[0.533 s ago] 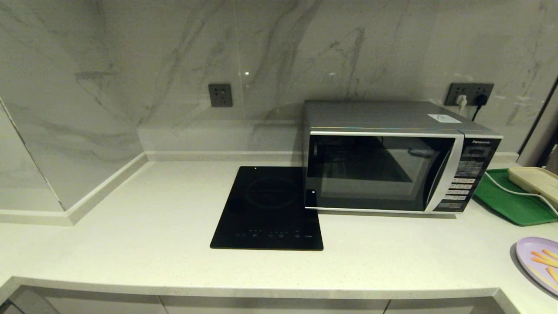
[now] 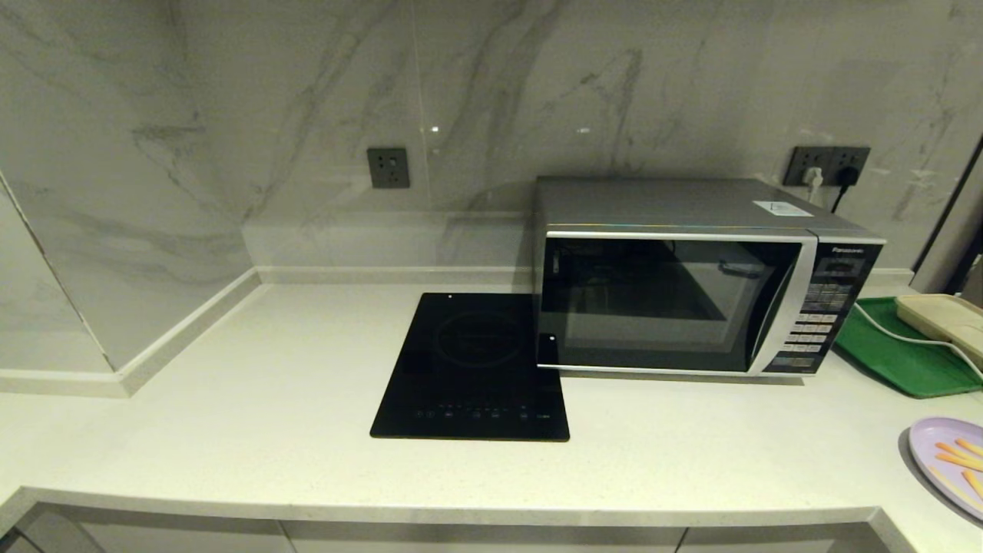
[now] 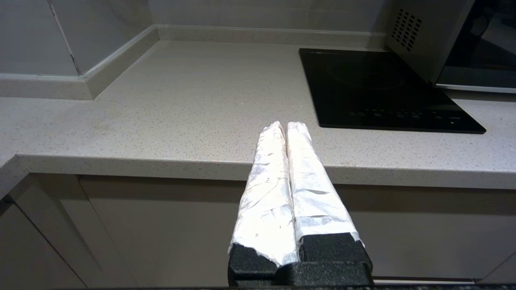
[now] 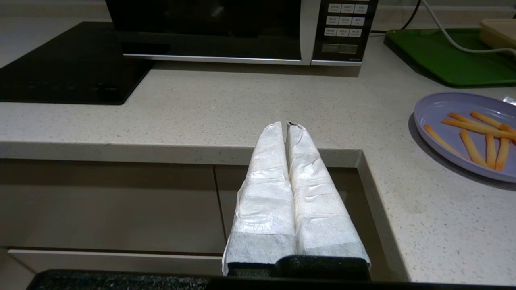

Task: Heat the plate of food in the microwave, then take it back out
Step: Open the microwave oven

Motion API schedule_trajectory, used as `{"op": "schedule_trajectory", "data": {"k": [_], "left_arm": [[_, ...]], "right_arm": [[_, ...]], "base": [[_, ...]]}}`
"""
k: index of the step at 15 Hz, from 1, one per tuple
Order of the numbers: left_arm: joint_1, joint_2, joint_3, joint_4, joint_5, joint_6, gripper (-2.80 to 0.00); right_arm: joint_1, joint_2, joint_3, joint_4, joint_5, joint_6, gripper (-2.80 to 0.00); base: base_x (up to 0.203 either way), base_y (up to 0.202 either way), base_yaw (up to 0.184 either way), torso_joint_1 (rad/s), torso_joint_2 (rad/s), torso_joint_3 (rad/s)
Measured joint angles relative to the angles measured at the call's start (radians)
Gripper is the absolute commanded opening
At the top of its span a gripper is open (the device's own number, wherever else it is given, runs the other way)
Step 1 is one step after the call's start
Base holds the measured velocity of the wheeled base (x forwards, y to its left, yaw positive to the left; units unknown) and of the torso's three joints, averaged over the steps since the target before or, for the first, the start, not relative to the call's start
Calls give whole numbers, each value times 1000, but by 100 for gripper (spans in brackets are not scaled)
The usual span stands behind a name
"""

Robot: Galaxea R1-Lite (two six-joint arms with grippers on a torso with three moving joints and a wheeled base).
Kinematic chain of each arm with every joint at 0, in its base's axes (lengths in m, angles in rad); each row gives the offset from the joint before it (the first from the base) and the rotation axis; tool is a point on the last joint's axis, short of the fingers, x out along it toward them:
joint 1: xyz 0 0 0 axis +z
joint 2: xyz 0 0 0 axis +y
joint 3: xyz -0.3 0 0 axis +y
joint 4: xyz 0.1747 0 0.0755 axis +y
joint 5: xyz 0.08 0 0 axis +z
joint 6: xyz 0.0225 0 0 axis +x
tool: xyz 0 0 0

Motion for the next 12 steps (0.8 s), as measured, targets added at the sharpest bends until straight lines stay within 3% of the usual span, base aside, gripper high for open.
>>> {"op": "schedule_trajectory", "data": {"k": [5,8,12], "left_arm": [[0,0,0,0,0,0,-280],[0,0,0,0,0,0,-280],[0,0,0,0,0,0,-280]], "right_arm": [[-1,10,-58,8,-18,16,-280],[-4,138,-261,32,-41,66,-280],[-10,462,-535,70,-189,63,-280]], "base": [[0,0,0,0,0,0],[0,0,0,0,0,0],[0,0,0,0,0,0]]}}
